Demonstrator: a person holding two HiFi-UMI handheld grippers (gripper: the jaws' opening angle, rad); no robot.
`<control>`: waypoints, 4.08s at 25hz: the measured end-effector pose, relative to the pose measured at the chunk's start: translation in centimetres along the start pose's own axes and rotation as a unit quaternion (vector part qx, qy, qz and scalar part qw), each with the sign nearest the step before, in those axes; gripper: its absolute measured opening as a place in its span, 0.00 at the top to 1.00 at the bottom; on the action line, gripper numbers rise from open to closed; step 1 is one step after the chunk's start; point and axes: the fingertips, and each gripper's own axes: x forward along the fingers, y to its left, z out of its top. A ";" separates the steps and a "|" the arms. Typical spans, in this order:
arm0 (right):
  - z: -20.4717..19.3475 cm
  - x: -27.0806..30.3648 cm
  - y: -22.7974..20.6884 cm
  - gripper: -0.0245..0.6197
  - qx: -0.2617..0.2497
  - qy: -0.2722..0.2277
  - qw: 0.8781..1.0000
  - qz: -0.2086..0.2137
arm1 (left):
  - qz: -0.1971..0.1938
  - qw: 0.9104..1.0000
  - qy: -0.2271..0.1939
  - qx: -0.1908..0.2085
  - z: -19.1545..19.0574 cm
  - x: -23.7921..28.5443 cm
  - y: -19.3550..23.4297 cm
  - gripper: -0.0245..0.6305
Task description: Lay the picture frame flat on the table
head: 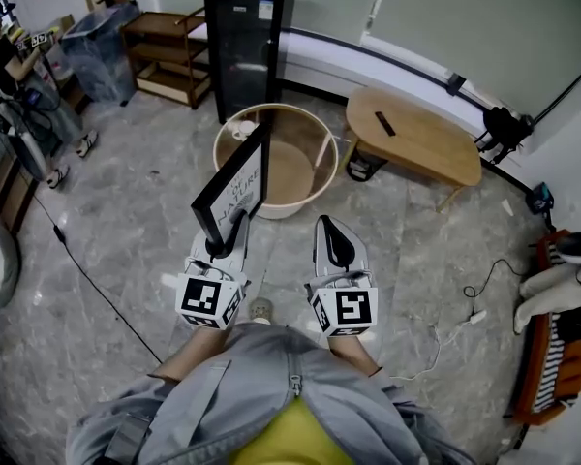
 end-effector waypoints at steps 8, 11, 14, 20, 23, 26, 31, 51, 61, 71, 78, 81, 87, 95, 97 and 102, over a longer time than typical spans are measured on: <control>-2.8 4.3 -0.9 0.96 0.013 0.029 0.999 -0.019 | -0.010 1.000 0.021 -0.020 -2.6 3.4 3.1 0.95; -3.7 5.3 -1.0 0.96 0.017 0.035 0.999 -0.021 | -0.015 0.999 0.029 -0.023 -3.6 4.1 3.8 0.95; -4.1 6.9 -1.6 0.96 0.019 0.039 0.999 -0.019 | -0.020 0.999 0.030 -0.024 -3.8 5.7 4.4 0.95; -5.1 12.0 -3.4 0.96 0.013 0.042 0.999 -0.001 | -0.035 0.999 0.031 -0.018 -4.6 10.4 5.3 0.95; -5.8 14.9 -4.0 0.96 0.004 0.045 0.999 0.018 | -0.043 0.999 0.029 -0.016 -5.2 13.1 5.9 0.95; -6.0 18.7 -5.5 0.96 -0.003 0.045 0.998 0.035 | -0.046 0.998 0.031 -0.021 -5.6 17.2 7.0 0.95; -6.3 25.2 -9.8 0.96 -0.009 0.053 0.997 0.051 | -0.062 0.997 0.043 -0.035 -6.4 24.7 7.8 0.95; -15.1 41.0 -17.4 0.92 -0.007 0.126 0.985 0.114 | -0.054 0.987 0.124 -0.090 -15.8 41.5 14.1 0.95; -22.5 42.6 -16.7 0.97 -0.003 0.184 0.976 0.120 | -0.078 0.974 0.171 -0.127 -22.6 42.9 16.5 0.95; -32.8 45.6 -16.1 0.97 -0.005 0.230 0.967 0.113 | -0.096 0.953 0.218 -0.185 -34.1 43.4 19.0 0.95; -38.8 45.2 -14.6 0.97 -0.001 0.246 0.963 0.111 | -0.131 0.943 0.227 -0.207 -40.0 42.8 18.6 0.95; -41.0 45.1 -14.4 0.97 0.011 0.249 0.962 0.110 | -0.145 0.937 0.231 -0.217 -42.5 42.7 17.9 0.95; -44.0 44.7 -13.7 0.97 0.027 0.261 0.959 0.111 | -0.168 0.922 0.242 -0.250 -46.5 41.4 16.7 0.95; -48.1 42.5 -13.5 0.97 -0.006 0.296 0.949 0.113 | -0.187 0.903 0.265 -0.281 -50.9 40.1 15.8 0.95; -49.1 42.1 -13.3 0.97 -0.008 0.306 0.945 0.118 | -0.187 0.897 0.273 -0.292 -52.1 40.0 15.7 0.95; -51.6 40.7 -13.1 0.97 -0.005 0.339 0.933 0.123 | -0.186 0.881 0.298 -0.317 -54.6 39.1 15.1 0.95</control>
